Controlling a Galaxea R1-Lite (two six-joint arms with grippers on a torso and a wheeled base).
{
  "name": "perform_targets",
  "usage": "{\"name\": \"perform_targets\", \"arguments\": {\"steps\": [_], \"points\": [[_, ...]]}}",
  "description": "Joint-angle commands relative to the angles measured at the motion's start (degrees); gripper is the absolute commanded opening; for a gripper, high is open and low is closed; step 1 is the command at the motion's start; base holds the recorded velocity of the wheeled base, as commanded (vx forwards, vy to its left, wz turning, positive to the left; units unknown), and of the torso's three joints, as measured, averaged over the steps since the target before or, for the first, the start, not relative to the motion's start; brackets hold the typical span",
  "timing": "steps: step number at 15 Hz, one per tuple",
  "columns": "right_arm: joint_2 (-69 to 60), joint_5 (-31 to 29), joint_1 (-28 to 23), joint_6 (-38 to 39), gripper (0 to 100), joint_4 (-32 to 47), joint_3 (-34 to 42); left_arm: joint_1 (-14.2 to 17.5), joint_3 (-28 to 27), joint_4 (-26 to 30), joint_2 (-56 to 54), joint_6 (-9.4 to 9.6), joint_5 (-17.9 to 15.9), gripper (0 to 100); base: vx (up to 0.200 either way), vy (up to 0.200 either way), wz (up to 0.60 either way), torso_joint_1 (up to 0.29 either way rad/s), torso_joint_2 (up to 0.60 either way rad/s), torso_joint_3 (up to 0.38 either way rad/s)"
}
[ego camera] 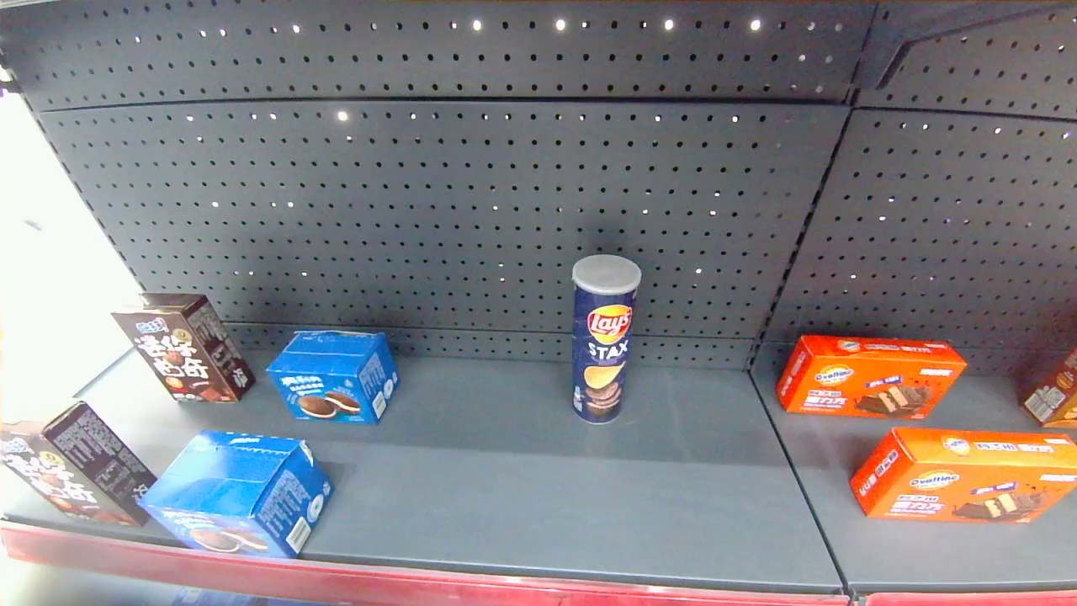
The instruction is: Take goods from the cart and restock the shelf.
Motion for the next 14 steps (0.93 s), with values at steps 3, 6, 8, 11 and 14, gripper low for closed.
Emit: {"name": "perform_targets", "arguments": {"steps": [3, 6, 8, 11, 14], "points": [[-0.03, 0.11, 0.02, 0.03, 100, -0.06, 0.00, -0.01, 0.00, -0.02, 0.07, -0.01, 0.06, 100, 0.000, 0.000, 0.00, 0.000, 0.00, 0.000], [0.06, 0.20, -0.07, 0.21, 100, 0.73, -0.26, -0.01, 0.00, -0.02, 0.07, -0.01, 0.06, 100, 0.000, 0.000, 0.00, 0.000, 0.00, 0.000], [0.67, 0.38, 0.02, 0.29, 100, 3.98, -1.58, -0.01, 0.00, -0.02, 0.07, -0.01, 0.06, 100, 0.000, 0.000, 0.00, 0.000, 0.00, 0.000], [3.22, 0.38, 0.11, 0.47, 100, 4.51, -1.85, -0.01, 0.00, -0.02, 0.07, -0.01, 0.06, 100, 0.000, 0.000, 0.00, 0.000, 0.00, 0.000], [1.99, 0.46, 0.90, 0.38, 100, 4.42, -1.93, -0.01, 0.00, -0.02, 0.07, -0.01, 0.06, 100, 0.000, 0.000, 0.00, 0.000, 0.00, 0.000]]}}
